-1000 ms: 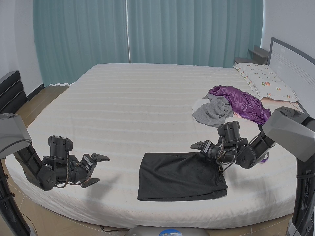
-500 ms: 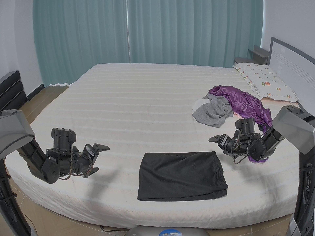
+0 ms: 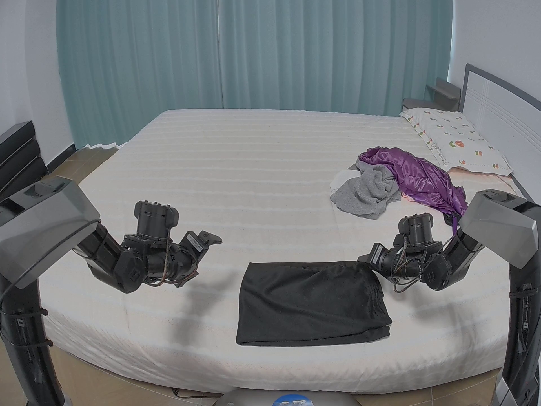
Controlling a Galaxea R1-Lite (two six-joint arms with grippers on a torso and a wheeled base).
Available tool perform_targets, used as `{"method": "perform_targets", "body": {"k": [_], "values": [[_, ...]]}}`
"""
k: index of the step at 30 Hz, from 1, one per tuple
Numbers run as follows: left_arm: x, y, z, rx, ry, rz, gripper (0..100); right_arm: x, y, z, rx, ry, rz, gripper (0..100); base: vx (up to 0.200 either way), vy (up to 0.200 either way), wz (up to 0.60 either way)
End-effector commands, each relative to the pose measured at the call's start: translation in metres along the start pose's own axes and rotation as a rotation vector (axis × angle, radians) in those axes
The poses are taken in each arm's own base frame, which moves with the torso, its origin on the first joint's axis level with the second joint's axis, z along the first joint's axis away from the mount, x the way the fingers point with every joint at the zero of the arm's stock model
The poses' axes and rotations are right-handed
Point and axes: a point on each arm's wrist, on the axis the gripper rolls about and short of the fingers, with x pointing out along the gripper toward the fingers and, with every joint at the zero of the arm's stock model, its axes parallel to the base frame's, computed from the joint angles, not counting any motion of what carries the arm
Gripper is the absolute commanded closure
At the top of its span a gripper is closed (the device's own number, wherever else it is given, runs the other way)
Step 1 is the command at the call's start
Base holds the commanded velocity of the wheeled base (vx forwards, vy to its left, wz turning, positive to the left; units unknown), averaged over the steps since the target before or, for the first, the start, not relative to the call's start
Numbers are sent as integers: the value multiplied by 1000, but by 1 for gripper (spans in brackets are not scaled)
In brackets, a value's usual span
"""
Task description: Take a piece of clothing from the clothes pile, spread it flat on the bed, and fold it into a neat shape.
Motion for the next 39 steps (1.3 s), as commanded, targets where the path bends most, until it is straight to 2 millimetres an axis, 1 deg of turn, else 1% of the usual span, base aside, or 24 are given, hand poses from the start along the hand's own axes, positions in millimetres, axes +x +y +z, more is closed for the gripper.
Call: {"method": "perform_targets", "body": {"k": [1, 2, 5, 9, 10, 12, 14, 16, 18, 23, 27, 28, 33, 39], "values": [[26, -1, -13, 25, 20, 16, 0, 4, -4, -4, 5, 13, -9, 100, 0, 0, 0], [32, -5, -16, 36, 16, 8, 0, 4, -4, -3, 9, 8, -8, 100, 0, 0, 0], [35, -10, -18, 49, 17, -5, 0, 1, -5, 1, 14, -2, -8, 100, 0, 0, 0], [48, -14, -28, 116, 32, -18, 0, -3, -14, 7, 32, -19, -27, 100, 0, 0, 0], [57, -16, -37, 142, 43, -16, 0, -4, -18, 9, 41, -23, -36, 100, 0, 0, 0], [65, -19, -44, 158, 33, -9, 0, -8, -22, 12, 52, -29, -46, 100, 0, 0, 0], [73, -20, -52, 175, 31, -2, 0, -12, -25, 13, 58, -33, -53, 100, 0, 0, 0], [76, -19, -54, 185, 27, 5, 0, -14, -27, 14, 61, -33, -58, 100, 0, 0, 0], [86, -18, -57, 207, 10, 24, 0, -15, -29, 13, 63, -38, -57, 100, 0, 0, 0], [93, -21, -68, 243, 14, 48, 0, -17, -28, 12, 53, -66, -31, 100, 0, 0, 0], [96, -24, -70, 255, 15, 64, 0, -16, -28, 9, 49, -61, -33, 100, 0, 0, 0], [98, -26, -72, 259, 18, 67, 100, -16, -28, 8, 49, -58, -32, 100, 0, 0, 0], [102, -28, -76, 265, 23, 62, 100, -13, -28, 6, 48, -53, -34, 100, 0, 0, 0], [101, -28, -74, 259, -21, 82, 100, -13, -27, 9, 45, -62, -28, 100, 0, 0, 0]]}}
